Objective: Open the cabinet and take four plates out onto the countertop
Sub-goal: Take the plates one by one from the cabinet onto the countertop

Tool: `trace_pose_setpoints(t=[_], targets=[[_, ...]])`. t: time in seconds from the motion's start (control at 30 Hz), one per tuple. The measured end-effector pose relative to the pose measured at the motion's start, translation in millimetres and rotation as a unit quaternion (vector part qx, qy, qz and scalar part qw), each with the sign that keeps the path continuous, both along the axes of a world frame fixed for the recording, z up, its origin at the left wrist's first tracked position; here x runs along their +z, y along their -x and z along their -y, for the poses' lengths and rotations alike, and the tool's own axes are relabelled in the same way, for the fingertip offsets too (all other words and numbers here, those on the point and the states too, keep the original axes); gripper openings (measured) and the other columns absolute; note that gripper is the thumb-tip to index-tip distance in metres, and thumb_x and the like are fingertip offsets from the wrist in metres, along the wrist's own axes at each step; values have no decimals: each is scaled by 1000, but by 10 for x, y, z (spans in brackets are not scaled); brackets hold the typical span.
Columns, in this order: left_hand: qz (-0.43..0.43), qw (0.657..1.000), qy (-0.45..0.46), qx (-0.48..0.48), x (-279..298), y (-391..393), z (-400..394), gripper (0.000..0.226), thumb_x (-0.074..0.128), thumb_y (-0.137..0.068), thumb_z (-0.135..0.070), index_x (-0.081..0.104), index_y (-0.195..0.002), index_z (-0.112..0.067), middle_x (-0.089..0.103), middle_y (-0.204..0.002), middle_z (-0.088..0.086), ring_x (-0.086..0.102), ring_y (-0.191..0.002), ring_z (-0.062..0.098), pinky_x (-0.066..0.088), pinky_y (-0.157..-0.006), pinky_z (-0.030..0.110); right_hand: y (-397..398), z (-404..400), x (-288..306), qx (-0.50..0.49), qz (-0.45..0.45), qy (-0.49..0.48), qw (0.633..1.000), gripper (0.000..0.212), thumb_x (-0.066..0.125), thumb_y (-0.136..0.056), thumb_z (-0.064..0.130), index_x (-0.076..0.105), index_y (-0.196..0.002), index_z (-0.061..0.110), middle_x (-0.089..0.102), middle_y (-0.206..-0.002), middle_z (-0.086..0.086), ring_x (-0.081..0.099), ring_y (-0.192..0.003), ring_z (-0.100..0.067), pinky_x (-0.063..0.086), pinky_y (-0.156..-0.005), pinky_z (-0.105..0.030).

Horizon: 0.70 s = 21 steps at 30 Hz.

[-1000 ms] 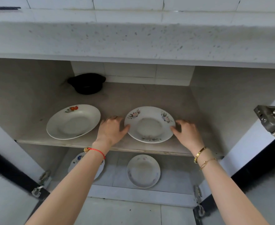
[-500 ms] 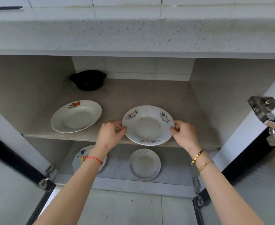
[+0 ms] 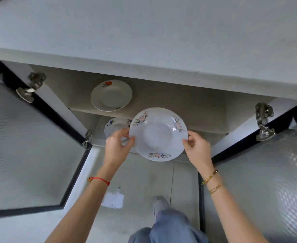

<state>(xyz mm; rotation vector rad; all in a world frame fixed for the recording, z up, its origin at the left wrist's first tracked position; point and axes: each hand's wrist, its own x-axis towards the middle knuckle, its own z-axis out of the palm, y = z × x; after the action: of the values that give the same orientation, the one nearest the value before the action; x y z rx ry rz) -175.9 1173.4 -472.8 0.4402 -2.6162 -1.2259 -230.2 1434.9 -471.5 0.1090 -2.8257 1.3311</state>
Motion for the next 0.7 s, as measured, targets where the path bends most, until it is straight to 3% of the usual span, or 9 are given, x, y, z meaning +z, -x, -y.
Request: trace_pose_setpoints(t=[0.13, 0.43, 0.53, 0.7], targets=[[52, 998, -13, 17, 679, -673, 18, 17, 68, -85, -25, 70, -101, -20, 69, -92, -11, 59, -86, 2, 37, -74, 1, -563, 46, 676, 6, 34, 2, 999, 29, 64, -85, 13, 65, -114, 17, 68, -80, 7, 63, -73, -5, 56, -70, -26], [56, 996, -52, 50, 2328, -1815, 53, 20, 67, -85, -25, 68, -104, -24, 69, -96, -15, 63, -91, 3, 49, -84, 22, -1585, 89, 2394, 31, 72, 7, 997, 27, 64, -86, 15, 64, -113, 18, 67, -82, 5, 62, -74, -6, 54, -68, -26], [48, 997, -49, 46, 2818, -1985, 85, 20, 64, -84, -32, 67, -103, -29, 67, -94, -21, 62, -90, 0, 48, -82, 17, -1739, 108, 2885, 40, 66, 19, 997, 28, 64, -86, 15, 64, -114, 19, 67, -84, 7, 62, -75, -4, 51, -68, -19], [19, 997, -45, 56, 3434, -2012, 107, 22, 67, -84, -26, 66, -104, -36, 62, -91, -36, 60, -90, -5, 41, -80, 1, -1708, 134, 3471, 51, 40, 33, 997, 29, 64, -87, 15, 63, -116, 18, 68, -88, 4, 63, -76, -6, 50, -71, -15]])
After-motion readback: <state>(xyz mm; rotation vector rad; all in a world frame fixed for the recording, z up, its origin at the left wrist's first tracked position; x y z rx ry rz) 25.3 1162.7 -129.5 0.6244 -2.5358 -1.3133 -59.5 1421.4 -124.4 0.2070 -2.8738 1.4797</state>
